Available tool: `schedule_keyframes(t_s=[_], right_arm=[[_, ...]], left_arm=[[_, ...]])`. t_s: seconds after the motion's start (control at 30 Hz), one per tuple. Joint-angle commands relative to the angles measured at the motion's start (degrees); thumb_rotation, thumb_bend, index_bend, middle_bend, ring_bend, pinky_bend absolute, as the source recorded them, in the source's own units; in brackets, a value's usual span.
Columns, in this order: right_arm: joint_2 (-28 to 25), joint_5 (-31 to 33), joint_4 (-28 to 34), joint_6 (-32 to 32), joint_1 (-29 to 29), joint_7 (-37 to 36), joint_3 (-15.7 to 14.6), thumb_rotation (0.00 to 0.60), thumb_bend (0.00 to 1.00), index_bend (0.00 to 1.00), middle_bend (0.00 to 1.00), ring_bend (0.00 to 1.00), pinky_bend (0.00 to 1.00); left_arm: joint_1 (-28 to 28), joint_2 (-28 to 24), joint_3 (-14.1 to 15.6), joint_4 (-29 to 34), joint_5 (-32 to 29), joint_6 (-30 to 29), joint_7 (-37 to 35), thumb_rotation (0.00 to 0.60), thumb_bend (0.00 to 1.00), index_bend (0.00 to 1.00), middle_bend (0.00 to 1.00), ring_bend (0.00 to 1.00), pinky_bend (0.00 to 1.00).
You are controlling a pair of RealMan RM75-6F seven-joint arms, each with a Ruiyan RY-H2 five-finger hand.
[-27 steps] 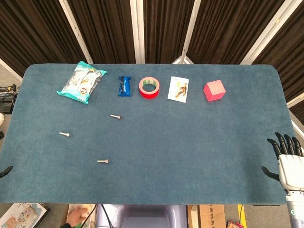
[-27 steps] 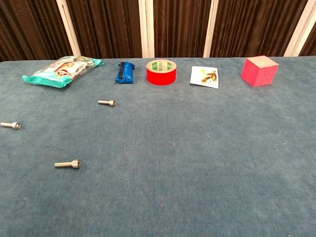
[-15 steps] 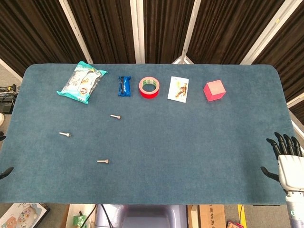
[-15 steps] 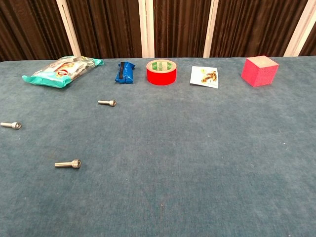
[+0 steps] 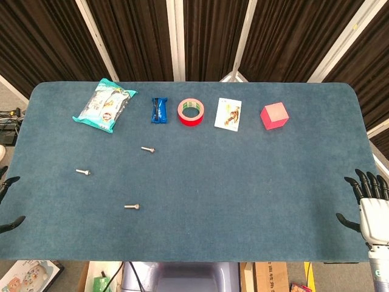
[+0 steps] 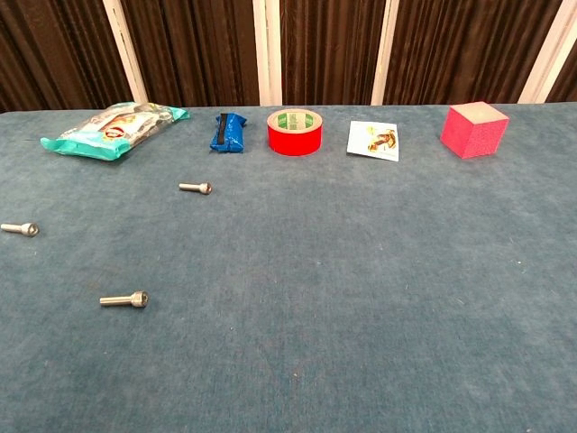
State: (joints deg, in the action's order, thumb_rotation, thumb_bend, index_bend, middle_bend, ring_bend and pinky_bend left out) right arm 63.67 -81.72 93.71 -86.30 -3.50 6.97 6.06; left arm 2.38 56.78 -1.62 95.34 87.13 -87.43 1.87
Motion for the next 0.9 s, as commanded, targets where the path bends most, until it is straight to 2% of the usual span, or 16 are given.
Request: schedule_keyframes(t_s=[0.03, 0.2, 0.33, 0.4, 0.53, 0.6, 0.73, 0.9], right_arm=[[0.0, 0.0, 0.1, 0.1, 0.0, 0.2, -0.1, 0.600, 0.13, 0.22, 0.10, 0.04, 0.00], [0.0, 0.6, 0.1, 0.7, -0.1, 0.2, 0.0, 0.600, 0.13, 0.22, 0.10, 0.04, 0.00], [0.1, 1.1, 0.0, 1.2, -0.2, 0.2, 0.0, 0.600, 0.13, 0.22, 0.10, 0.04, 0.00], [0.1, 1.2, 0.1, 1.4, -0.3, 0.2, 0.0, 0.600, 0.13, 0.22, 0.10, 0.04, 0.00], [0.2, 1.2, 0.2, 1.4, -0.3, 0.6, -0.1, 0.600, 0.13, 0.22, 0.10, 0.04, 0.00], [0.4, 1.3, 0.3, 1.5, -0.3, 0.9, -0.1, 0.600, 0.13, 0.22, 0.10, 0.04, 0.00], [0.6, 1.3, 0.5, 1.9, -0.5, 1.5, -0.3, 0.600, 0.13, 0.22, 0.10, 0.04, 0.00], [0.6, 1.8, 0.4, 2.5, -0.6, 1.7, -0.3, 0.600, 0.13, 0.22, 0.10, 0.04, 0.00]], left_arm=[[0.2, 0.4, -0.3, -0.2, -0.7, 0.3, 0.6, 0.600, 0.01, 0.19, 0.02, 0.00, 0.00], [1.2, 1.1, 0.0, 0.2, 1.0, 1.4, -0.7, 0.600, 0.02, 0.23, 0.08, 0.00, 0.00], [5.2, 0.5, 1.2, 0.9, 4.6, 7.4, -3.1, 0.600, 0.03, 0.23, 0.09, 0.00, 0.00], [8.2, 0.6, 0.5, 2.6, 3.1, 12.7, -0.5, 0.600, 0.03, 0.24, 0.09, 0.00, 0.00], [13.2, 2.6, -1.3, 7.3, -2.3, 21.4, 5.9, 0.600, 0.14, 0.30, 0.10, 0.00, 0.00], [15.2, 4.0, -1.9, 9.4, -5.6, 24.5, 12.2, 0.600, 0.15, 0.32, 0.10, 0.00, 0.00], [17.3, 6.9, -2.6, 13.4, -12.0, 26.9, 21.9, 0.600, 0.16, 0.33, 0.10, 0.00, 0.00], [18.5, 9.7, -3.0, 16.5, -17.5, 26.8, 27.6, 0.600, 0.17, 0.35, 0.10, 0.00, 0.00]])
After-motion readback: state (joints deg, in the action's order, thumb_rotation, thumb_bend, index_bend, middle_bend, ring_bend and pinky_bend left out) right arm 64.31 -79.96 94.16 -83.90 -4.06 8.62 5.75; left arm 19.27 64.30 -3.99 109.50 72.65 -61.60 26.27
